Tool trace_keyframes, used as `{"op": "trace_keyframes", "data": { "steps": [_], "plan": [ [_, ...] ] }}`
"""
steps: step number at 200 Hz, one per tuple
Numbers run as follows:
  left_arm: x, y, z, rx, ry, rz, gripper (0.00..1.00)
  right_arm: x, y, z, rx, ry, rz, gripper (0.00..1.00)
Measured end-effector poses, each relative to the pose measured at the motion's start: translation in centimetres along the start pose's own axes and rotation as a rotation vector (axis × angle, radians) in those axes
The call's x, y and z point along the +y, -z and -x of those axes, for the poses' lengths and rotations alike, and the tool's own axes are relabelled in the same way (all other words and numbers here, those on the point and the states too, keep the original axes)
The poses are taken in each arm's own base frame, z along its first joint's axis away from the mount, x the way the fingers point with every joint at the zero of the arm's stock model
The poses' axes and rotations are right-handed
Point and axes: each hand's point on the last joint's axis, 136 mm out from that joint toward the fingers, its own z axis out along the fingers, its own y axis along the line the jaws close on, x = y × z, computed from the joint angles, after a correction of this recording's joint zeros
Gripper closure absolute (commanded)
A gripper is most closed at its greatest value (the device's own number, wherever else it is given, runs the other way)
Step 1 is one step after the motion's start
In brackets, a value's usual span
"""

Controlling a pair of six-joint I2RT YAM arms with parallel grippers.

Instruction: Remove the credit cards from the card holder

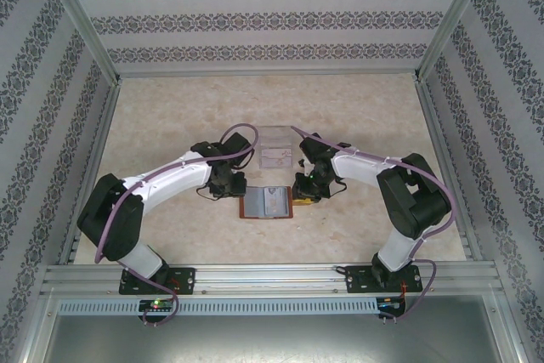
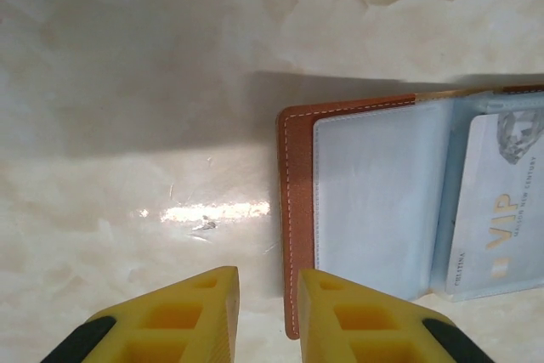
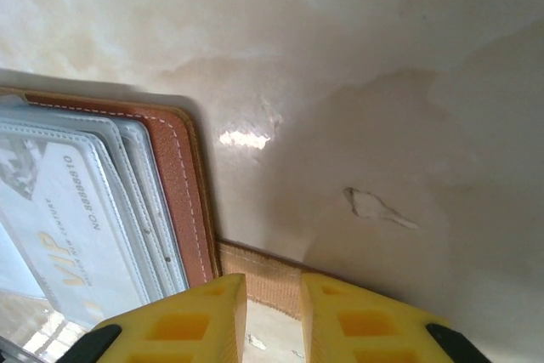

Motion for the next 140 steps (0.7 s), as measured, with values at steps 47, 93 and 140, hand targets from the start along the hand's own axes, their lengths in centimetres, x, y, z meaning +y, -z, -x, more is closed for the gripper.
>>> {"op": "trace_keyframes", "data": {
  "steps": [47, 93, 140],
  "plan": [
    [-3.2, 0.2, 1.2, -0.007, 0.017, -0.190, 0.74, 1.0, 0.2, -0.2, 0.000, -0.017, 0.020, 0.74],
    [-7.0, -1.3, 1.7, 0.038, 0.050, -0.392, 0.71, 3.4, 0.5, 0.3, -0.014, 0.000, 0.090, 0.74],
    [-8.9, -2.6, 1.6, 0.086, 0.084, -0.496, 0.69, 4.4, 0.2, 0.8, -0.016, -0.006, 0.128, 0.74]
  ]
}}
